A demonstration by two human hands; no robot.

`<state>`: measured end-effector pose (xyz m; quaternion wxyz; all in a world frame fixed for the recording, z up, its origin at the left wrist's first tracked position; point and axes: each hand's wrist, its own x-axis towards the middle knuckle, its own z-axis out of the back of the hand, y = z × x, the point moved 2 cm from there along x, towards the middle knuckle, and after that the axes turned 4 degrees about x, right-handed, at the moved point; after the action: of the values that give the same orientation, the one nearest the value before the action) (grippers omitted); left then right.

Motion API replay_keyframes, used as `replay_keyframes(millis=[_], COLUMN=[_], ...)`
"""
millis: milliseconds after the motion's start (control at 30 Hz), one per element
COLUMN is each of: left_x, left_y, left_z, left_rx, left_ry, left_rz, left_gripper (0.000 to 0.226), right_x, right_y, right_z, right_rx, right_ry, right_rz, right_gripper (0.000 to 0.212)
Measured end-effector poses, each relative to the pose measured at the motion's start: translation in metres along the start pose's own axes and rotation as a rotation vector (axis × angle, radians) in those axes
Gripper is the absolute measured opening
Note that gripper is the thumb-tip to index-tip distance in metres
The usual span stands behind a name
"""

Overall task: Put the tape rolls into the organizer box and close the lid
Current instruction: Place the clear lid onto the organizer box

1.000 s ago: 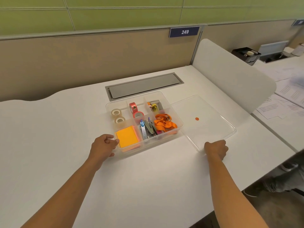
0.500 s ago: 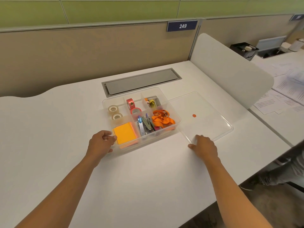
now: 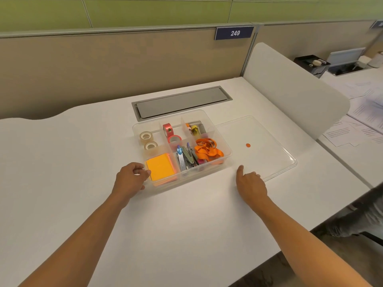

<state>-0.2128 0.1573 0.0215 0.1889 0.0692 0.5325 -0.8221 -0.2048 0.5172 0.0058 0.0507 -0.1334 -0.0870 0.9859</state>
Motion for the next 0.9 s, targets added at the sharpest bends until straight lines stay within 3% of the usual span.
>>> replay_keyframes(millis=[233,400,533,700,900], left_x=[0.002,0.001,0.000,0.001,0.000], left_y=[-0.004,-0.004,-0.003,-0.005,-0.006], left_z=[0.003,0.004,0.006,0.011,0.012], left_rx=[-0.029,-0.034,-0.041,-0.032,-0.061], left_ry=[0.035,0.044,0.060,0.064,0.079], left_rz=[-0.003,-0.006,-0.008,-0.003,0.015], left_gripper=[0.030,0.030,0.032,0.031,0.032], right_x=[0.006,0.013,0.013,0.011,0.010], right_y=[-0.016,-0.026,-0.026,-0.009,0.011], right_z=[0.031,0.070,0.091,0.096,0.081], right_rx=[-0.026,0.268,0.467,0.554,0.564], right_ry=[-0.237,-0.451,-0.669,-0.899,-0.979], right_rz=[-0.070,-0.086,-0.062,0.105,0.391], right_gripper=[0.056,0.040,0.049,0.051,0.037])
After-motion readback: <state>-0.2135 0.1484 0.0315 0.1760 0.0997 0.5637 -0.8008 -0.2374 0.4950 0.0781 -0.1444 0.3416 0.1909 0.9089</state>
